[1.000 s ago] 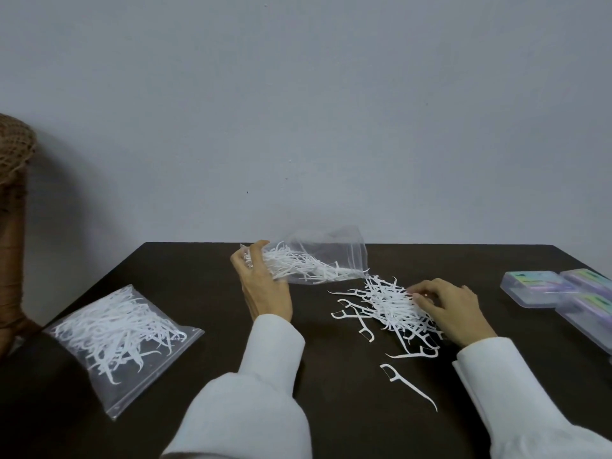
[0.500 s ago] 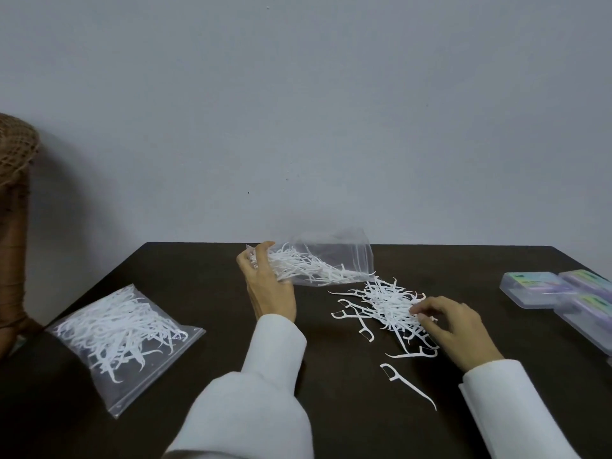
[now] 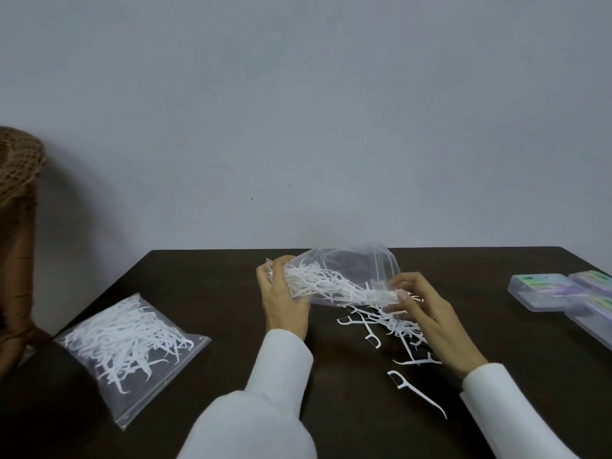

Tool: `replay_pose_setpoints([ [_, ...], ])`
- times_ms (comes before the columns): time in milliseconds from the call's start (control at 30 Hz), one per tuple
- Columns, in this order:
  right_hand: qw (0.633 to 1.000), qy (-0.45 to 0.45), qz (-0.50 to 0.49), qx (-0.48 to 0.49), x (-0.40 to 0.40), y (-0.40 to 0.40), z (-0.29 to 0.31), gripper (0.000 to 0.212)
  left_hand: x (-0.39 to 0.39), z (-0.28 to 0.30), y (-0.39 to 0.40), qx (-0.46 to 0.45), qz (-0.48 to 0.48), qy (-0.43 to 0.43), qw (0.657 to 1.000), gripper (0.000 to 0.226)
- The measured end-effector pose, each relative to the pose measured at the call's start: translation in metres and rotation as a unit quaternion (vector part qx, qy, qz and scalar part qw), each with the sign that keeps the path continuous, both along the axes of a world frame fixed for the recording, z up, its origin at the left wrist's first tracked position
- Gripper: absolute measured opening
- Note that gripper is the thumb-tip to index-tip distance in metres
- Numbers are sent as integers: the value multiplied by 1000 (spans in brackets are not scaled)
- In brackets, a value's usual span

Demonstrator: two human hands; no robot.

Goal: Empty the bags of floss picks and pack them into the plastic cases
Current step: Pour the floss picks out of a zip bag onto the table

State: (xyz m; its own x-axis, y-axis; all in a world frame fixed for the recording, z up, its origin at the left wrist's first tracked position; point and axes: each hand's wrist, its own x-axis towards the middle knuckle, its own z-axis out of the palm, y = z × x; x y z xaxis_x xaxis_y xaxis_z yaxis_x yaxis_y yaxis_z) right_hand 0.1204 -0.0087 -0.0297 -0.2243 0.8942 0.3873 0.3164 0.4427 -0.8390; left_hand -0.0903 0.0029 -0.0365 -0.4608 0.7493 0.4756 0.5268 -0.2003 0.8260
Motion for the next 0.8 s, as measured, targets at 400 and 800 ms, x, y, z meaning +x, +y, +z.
replay_pose_setpoints([
  [400, 980, -163, 66, -97, -6, 38, 17, 39, 3, -2, 1, 33, -1, 27, 999, 51],
  [800, 981, -167, 86, -42, -19, 38, -1, 16, 11, -7, 2, 22, -40, 87, 995, 57],
])
